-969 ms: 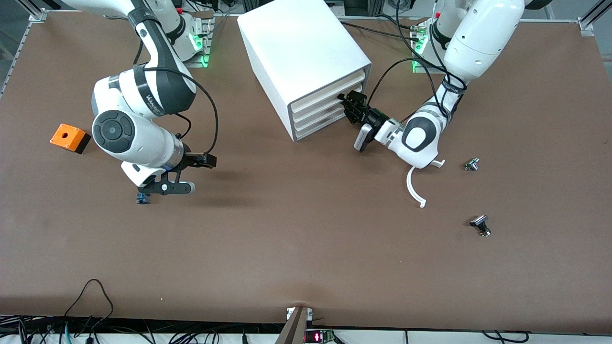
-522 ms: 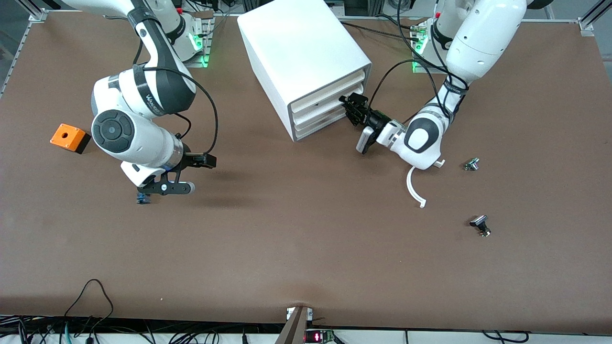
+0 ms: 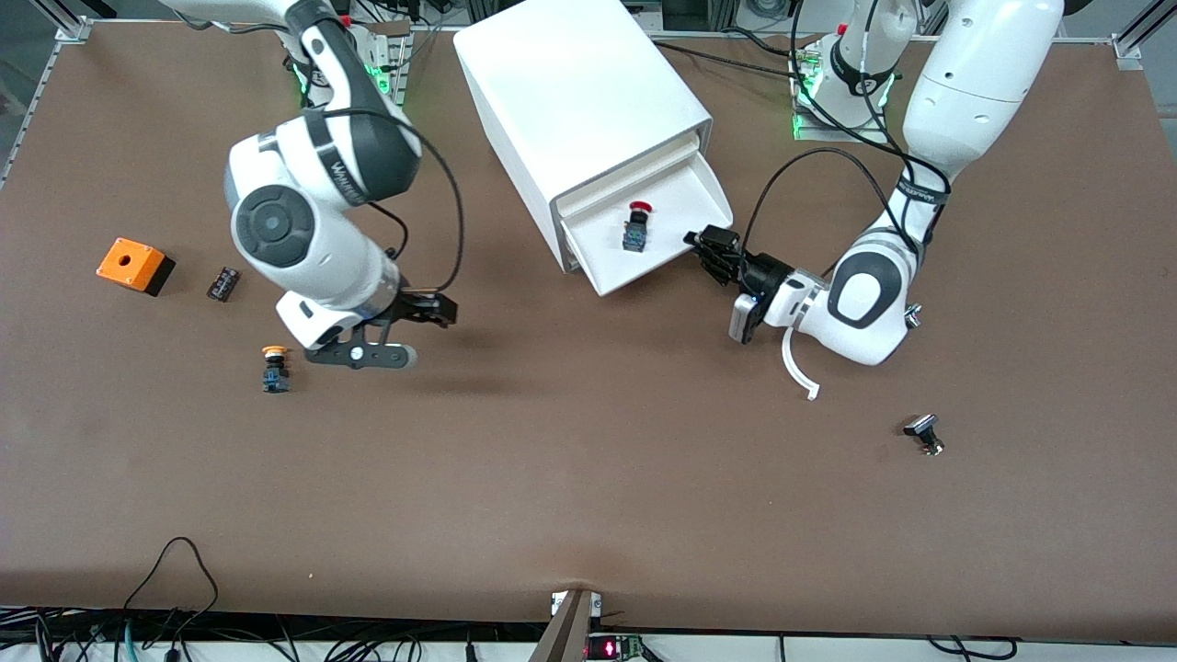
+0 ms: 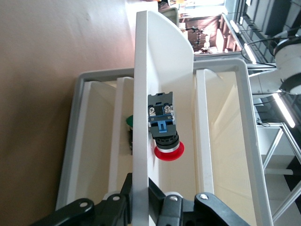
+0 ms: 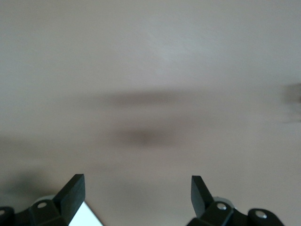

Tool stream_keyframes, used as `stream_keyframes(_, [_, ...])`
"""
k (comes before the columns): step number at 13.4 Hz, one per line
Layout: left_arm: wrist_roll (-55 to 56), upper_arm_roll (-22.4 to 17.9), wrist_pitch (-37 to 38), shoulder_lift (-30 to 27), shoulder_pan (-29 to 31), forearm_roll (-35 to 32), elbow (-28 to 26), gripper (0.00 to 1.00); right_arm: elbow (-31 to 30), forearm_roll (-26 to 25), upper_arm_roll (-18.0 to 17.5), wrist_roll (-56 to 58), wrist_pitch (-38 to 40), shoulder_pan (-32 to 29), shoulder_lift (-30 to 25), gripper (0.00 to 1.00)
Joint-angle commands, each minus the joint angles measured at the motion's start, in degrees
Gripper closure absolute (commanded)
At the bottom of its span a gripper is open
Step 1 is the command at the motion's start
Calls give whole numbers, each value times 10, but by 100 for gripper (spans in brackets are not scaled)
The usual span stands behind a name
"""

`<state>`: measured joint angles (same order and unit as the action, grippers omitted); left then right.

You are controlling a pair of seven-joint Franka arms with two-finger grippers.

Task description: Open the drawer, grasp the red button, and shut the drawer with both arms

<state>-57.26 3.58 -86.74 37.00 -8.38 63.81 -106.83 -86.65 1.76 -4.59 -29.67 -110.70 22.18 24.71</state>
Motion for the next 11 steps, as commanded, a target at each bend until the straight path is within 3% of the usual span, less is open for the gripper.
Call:
stream_keyframes(1, [26,2,-6,37,12,-13,55,100,30,3,4,-45,-63,43,24,0])
stream_keyframes(2, [27,2,-6,38,12,-13,57,100,44,4,4,-59,-72,50,37,0])
stream_keyframes(3, [26,2,-6,37,12,-14,57,62,71,4,4,-82,-73,63,53,0])
stream_keyframes(4, [15,2,-5,38,13,-16,54,3,105,4,4,-109,-70,77,72,0])
stream_keyframes(9, [36,1,34,21,40,-61,86,0,196,0,5,-198,-73,154,127,0])
stream_keyframes(11, [129,2,72,2,54,-107,108,0,206,-6,9,-252,-73,189,136,0])
